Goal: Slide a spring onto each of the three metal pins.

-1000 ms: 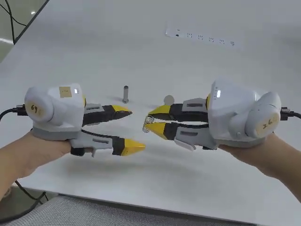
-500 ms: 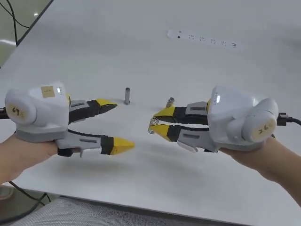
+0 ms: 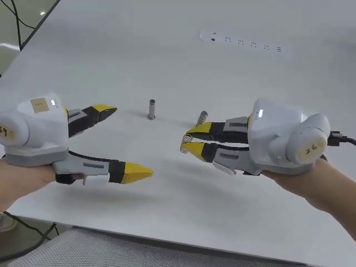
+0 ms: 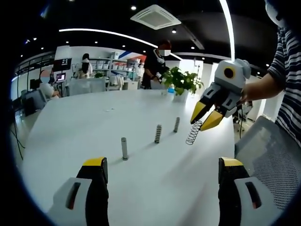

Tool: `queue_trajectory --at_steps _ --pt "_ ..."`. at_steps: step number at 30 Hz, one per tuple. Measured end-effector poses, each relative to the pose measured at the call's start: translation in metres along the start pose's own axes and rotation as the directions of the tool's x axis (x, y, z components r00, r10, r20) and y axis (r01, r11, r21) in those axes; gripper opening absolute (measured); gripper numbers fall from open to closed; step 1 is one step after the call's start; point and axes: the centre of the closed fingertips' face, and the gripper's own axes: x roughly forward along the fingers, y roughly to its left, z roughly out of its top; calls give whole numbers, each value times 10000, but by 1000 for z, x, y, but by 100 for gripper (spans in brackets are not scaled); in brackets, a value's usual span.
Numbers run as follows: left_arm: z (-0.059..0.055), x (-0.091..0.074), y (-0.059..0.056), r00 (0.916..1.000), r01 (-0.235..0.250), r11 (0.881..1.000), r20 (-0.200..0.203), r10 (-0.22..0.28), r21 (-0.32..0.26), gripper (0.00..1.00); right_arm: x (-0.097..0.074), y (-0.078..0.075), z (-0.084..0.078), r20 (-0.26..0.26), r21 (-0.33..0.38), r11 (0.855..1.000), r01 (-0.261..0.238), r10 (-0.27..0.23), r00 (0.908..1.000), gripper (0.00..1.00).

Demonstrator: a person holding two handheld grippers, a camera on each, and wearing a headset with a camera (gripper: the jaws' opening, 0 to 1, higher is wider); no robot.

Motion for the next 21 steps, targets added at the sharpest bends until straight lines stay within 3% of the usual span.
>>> queue_trajectory --at_steps 13,21 --pt "-5 -14 8 9994 -338 9994 -105 338 -83 97 12 -8 -6 -175 284 9996 87 -82 9998 13" --pt "-7 -17 8 9991 -404 9991 -120 402 -149 97 28 -25 6 -63 248 9996 117 -115 9999 13"
